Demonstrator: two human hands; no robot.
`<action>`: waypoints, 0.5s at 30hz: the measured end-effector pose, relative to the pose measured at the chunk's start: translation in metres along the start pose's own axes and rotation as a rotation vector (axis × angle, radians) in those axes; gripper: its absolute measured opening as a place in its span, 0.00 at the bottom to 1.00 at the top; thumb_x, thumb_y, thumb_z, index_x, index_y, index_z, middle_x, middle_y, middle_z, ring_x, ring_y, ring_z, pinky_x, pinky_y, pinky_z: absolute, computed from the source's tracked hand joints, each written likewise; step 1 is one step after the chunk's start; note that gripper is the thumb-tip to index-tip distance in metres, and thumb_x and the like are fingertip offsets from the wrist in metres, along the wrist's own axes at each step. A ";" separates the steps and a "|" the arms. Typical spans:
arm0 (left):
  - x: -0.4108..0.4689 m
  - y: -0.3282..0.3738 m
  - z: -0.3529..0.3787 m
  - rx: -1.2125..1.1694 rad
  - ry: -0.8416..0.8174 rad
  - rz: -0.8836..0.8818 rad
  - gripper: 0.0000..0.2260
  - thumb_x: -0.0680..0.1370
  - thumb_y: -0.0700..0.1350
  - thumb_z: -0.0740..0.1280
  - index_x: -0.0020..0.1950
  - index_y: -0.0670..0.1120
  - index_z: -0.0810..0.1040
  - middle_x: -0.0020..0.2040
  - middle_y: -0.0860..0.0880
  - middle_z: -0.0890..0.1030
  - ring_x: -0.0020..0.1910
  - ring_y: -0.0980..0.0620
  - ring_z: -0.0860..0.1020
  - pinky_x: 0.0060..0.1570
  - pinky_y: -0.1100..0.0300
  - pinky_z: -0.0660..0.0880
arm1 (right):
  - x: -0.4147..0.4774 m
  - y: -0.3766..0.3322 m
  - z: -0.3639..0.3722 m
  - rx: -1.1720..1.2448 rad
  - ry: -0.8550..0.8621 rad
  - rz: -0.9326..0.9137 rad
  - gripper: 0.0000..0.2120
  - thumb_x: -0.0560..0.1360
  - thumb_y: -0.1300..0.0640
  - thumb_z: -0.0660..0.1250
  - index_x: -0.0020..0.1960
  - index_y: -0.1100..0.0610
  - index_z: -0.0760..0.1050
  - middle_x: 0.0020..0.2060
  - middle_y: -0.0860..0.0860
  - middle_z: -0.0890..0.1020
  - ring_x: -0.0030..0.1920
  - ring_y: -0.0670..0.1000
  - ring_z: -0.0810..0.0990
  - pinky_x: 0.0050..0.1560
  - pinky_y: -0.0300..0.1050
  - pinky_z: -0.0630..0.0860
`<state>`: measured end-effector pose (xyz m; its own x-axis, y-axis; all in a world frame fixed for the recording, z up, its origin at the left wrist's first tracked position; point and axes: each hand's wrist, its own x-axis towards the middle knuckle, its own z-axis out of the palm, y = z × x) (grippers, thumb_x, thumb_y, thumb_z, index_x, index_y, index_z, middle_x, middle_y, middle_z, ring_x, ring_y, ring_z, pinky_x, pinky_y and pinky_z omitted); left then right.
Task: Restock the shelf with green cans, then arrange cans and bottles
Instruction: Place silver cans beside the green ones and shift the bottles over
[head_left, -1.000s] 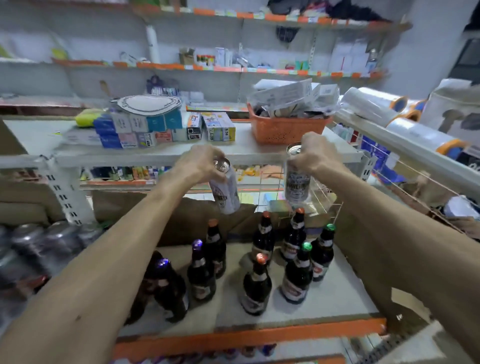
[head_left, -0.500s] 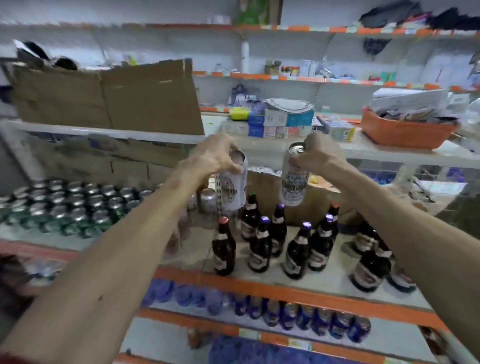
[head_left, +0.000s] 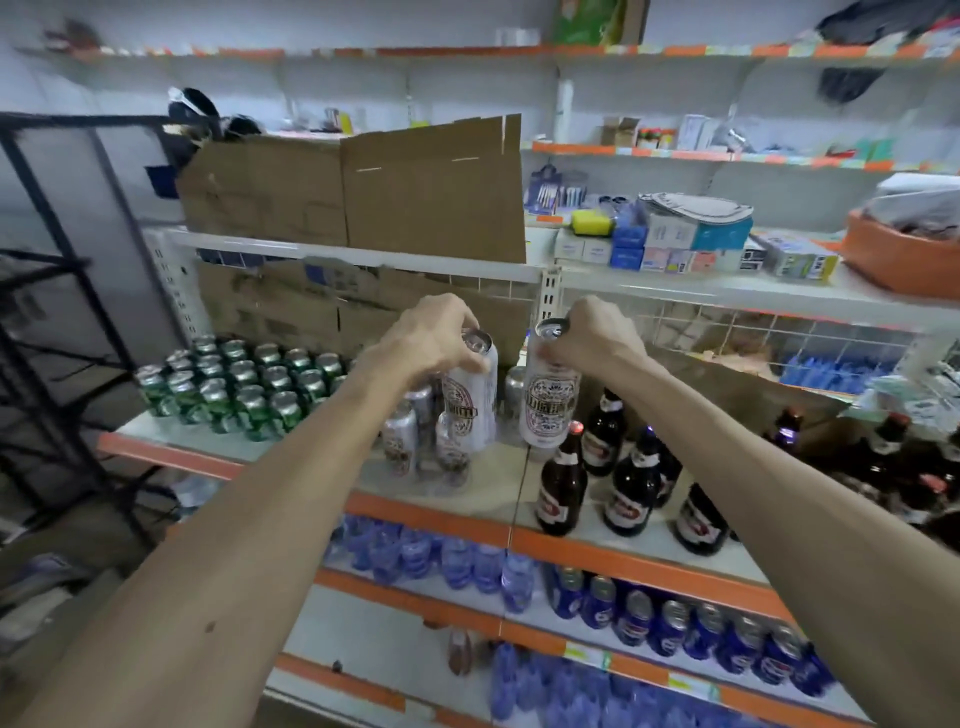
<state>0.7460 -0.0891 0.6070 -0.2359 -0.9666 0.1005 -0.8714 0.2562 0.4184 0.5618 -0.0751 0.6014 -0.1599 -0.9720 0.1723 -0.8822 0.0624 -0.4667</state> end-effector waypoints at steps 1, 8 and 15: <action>0.003 -0.007 0.000 -0.016 -0.002 0.005 0.20 0.69 0.51 0.78 0.58 0.47 0.82 0.53 0.49 0.83 0.45 0.51 0.80 0.45 0.56 0.73 | 0.003 -0.003 0.008 -0.006 0.004 -0.004 0.15 0.71 0.55 0.74 0.34 0.57 0.69 0.36 0.54 0.78 0.40 0.56 0.78 0.37 0.46 0.73; 0.048 -0.045 0.001 -0.075 -0.105 0.095 0.26 0.70 0.49 0.77 0.66 0.44 0.77 0.63 0.46 0.80 0.55 0.49 0.79 0.61 0.50 0.74 | 0.037 -0.022 0.042 -0.039 0.049 0.121 0.16 0.70 0.50 0.75 0.36 0.58 0.71 0.42 0.56 0.80 0.43 0.57 0.80 0.40 0.46 0.73; 0.111 -0.057 0.009 -0.082 -0.171 0.176 0.26 0.70 0.48 0.78 0.66 0.45 0.77 0.64 0.47 0.80 0.57 0.48 0.80 0.61 0.48 0.75 | 0.073 -0.022 0.054 -0.032 0.088 0.224 0.15 0.69 0.50 0.76 0.43 0.60 0.77 0.42 0.56 0.82 0.45 0.57 0.81 0.44 0.50 0.79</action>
<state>0.7653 -0.2104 0.5859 -0.4562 -0.8894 0.0276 -0.7743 0.4120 0.4803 0.5934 -0.1596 0.5771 -0.3899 -0.9097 0.1428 -0.8335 0.2827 -0.4747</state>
